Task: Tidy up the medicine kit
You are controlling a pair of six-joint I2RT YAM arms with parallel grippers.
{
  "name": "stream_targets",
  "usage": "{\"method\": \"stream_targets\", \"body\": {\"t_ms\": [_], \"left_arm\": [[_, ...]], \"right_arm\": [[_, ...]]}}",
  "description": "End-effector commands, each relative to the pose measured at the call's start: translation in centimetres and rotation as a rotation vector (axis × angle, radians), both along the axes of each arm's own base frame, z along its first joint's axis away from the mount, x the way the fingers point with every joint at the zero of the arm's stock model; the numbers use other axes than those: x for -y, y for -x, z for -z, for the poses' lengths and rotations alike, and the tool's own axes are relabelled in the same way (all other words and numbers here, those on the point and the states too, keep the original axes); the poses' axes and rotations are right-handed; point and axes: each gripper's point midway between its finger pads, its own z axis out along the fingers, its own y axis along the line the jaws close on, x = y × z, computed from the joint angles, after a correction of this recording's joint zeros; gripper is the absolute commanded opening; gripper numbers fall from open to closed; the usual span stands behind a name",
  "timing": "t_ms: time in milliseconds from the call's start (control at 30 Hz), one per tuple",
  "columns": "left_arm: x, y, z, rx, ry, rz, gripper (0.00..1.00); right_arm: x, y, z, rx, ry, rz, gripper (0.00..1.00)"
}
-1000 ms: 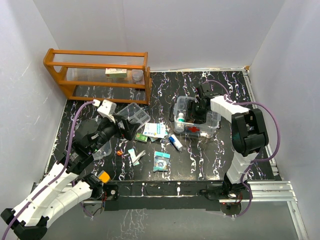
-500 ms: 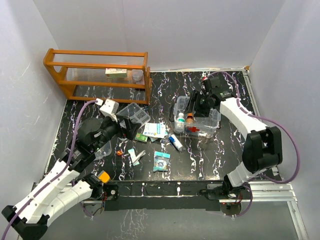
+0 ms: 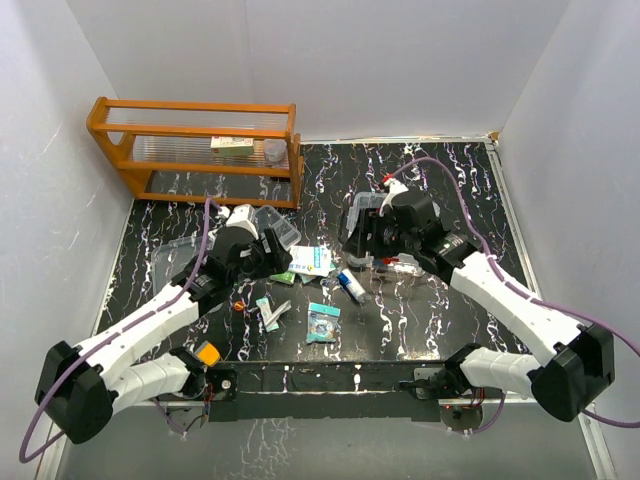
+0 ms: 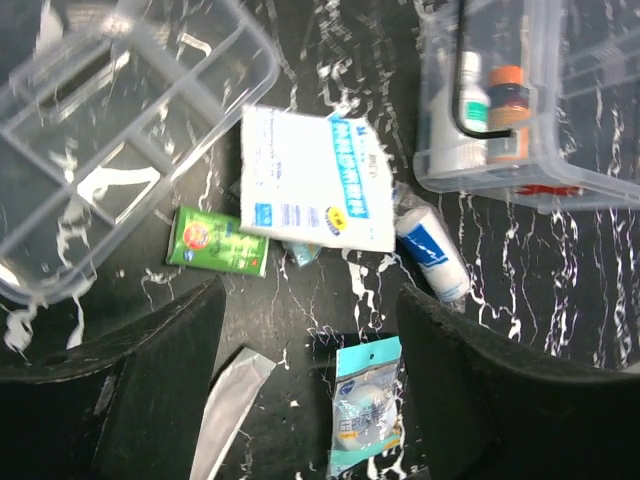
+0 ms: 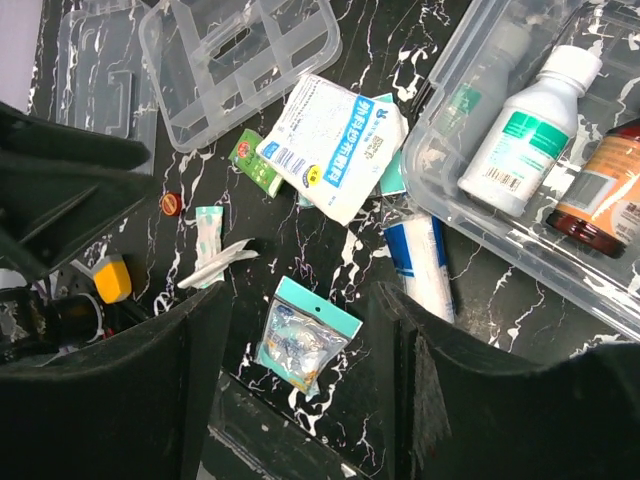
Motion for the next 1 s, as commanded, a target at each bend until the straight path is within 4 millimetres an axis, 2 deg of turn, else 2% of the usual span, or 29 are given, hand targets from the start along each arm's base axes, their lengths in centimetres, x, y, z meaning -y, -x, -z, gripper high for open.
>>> {"method": "stream_targets", "body": {"t_ms": [0, 100, 233, 467, 700, 867, 967], "left_arm": [[0.8, -1.0, 1.5, -0.098, 0.200, -0.205, 0.65], [1.9, -1.8, 2.0, -0.118, 0.211, -0.193, 0.62], [2.1, -2.7, 2.8, -0.140, 0.167, -0.216, 0.60], [1.6, -4.1, 5.3, -0.133, -0.078, -0.126, 0.46], [2.0, -3.6, 8.8, -0.234, -0.155, -0.087, 0.46], [2.5, -3.8, 9.9, -0.249, -0.146, -0.073, 0.45], [2.6, -4.0, 10.1, -0.254, -0.132, -0.079, 0.35]], "right_arm": [[-0.2, -0.4, -1.5, 0.127, -0.033, 0.025, 0.55], [0.4, 0.0, -0.8, 0.128, -0.042, 0.055, 0.54], [0.5, 0.9, -0.4, 0.133, -0.071, 0.050, 0.54], [0.2, 1.6, 0.2, 0.126, -0.116, 0.036, 0.54], [0.1, 1.6, 0.2, 0.127, -0.122, 0.028, 0.54], [0.0, 1.7, 0.2, 0.126, -0.128, 0.024, 0.53], [-0.1, 1.8, 0.2, 0.121, -0.132, 0.018, 0.53]]}}
